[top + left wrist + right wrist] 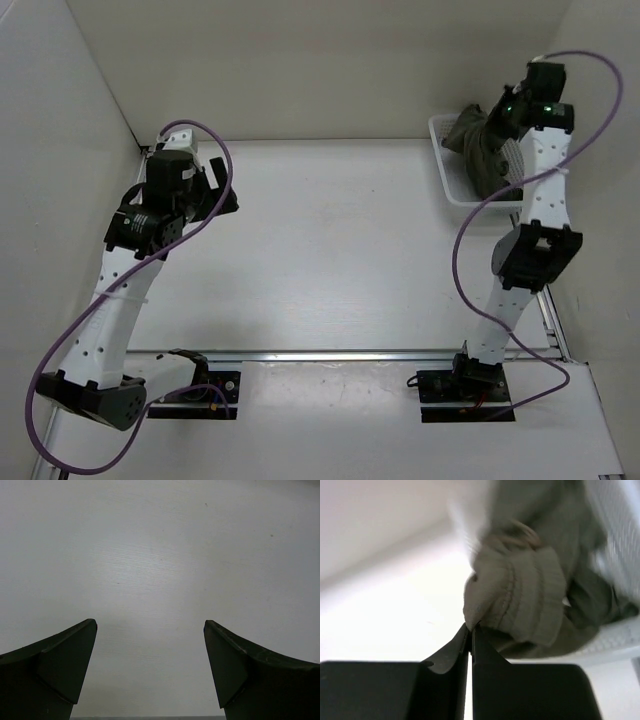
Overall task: Fold and stack the shorts
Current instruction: Grab the shorts from the pile, then move the shorts to the center of the board
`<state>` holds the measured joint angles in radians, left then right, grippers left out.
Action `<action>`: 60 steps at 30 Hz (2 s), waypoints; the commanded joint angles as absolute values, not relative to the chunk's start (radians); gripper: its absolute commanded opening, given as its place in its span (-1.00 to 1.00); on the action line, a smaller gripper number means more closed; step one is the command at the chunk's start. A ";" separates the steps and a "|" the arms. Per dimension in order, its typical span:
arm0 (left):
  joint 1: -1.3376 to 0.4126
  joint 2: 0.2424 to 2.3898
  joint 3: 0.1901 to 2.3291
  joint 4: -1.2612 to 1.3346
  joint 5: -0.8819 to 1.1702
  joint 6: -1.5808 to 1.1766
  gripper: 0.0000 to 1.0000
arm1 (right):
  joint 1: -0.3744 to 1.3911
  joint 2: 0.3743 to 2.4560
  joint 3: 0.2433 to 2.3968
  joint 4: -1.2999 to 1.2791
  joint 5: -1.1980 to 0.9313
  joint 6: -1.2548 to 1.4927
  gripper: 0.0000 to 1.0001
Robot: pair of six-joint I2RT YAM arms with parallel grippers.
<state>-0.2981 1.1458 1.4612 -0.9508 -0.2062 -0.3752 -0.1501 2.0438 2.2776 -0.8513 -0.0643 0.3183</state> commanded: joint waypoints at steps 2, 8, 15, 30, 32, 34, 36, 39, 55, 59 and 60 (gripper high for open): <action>-0.298 1.066 1.529 -0.960 -0.126 -0.379 1.00 | -0.134 1.688 2.363 -0.607 -0.349 0.323 -1.00; -0.270 1.094 1.630 -1.028 -0.164 -0.436 1.00 | 0.075 1.614 2.368 -0.549 -0.478 0.321 -1.00; -0.242 1.117 1.830 -1.184 -0.277 -0.480 1.00 | 0.449 1.574 2.032 -0.583 -0.320 0.189 -1.00; -0.258 1.020 1.314 -1.114 0.027 -0.561 0.31 | 0.445 1.315 1.318 -0.647 -0.143 0.371 -0.27; -0.258 0.991 1.153 -1.060 0.054 -0.635 0.04 | 0.480 1.286 1.249 -0.638 -0.153 0.423 -0.60; -0.258 0.982 1.059 -0.996 0.090 -0.676 -0.03 | 0.527 1.273 1.177 -0.629 -0.153 0.471 -0.62; -0.267 1.018 0.938 -0.960 0.154 -0.745 0.26 | 0.557 1.288 1.148 -0.617 -0.153 0.503 0.25; -0.291 1.055 0.824 -0.901 0.179 -0.830 0.73 | 0.623 1.337 1.137 -0.603 -0.150 0.531 0.58; -0.273 1.259 0.687 -0.796 0.011 -0.951 0.49 | 0.758 1.575 1.252 -0.630 -0.017 0.624 0.51; -0.259 1.281 0.722 -0.796 0.011 -0.937 -0.27 | 0.609 1.620 1.265 -0.606 -0.081 0.580 0.78; -0.259 1.281 0.742 -0.796 0.011 -0.924 -0.45 | 0.559 1.634 1.279 -0.606 -0.092 0.571 0.91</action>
